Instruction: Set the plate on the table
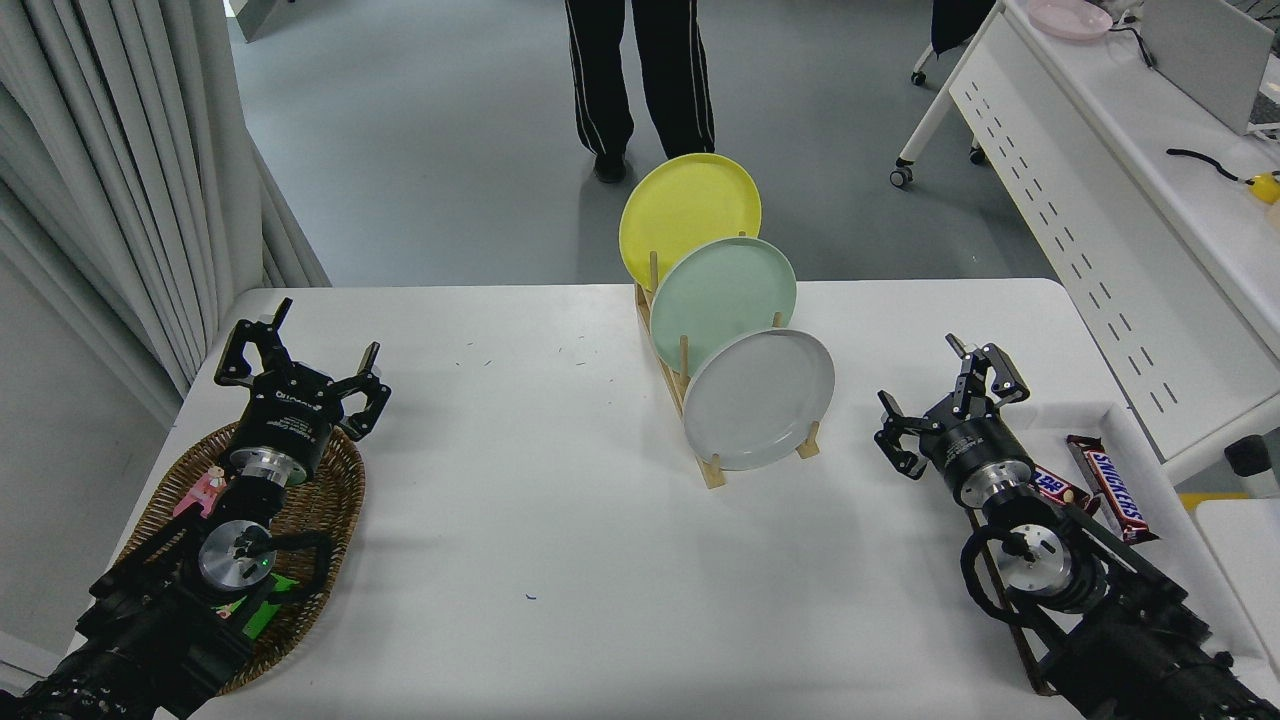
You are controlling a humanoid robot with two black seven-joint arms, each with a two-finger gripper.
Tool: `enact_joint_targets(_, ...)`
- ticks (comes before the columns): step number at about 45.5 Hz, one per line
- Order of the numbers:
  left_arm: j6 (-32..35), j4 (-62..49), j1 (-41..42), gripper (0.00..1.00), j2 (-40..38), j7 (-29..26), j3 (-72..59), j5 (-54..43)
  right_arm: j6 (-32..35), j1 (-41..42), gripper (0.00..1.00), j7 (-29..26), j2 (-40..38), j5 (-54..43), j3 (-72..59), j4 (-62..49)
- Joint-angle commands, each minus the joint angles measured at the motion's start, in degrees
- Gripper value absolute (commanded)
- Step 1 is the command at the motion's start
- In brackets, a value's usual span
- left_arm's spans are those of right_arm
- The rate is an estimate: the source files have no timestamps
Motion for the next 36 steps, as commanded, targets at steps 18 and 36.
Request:
enact_joint_targets(18, 0.0, 0.0, 0.0, 1.0, 0.0, 0.0, 0.0, 0.0, 0.0, 0.1, 1.0, 0.0, 0.0, 0.0, 0.0, 0.2)
enact_joint_targets(36, 0.0, 0.0, 0.0, 1.0, 0.0, 0.0, 0.0, 0.1, -0.2, -0.1, 1.0, 0.0, 0.1, 0.0, 0.0, 0.1)
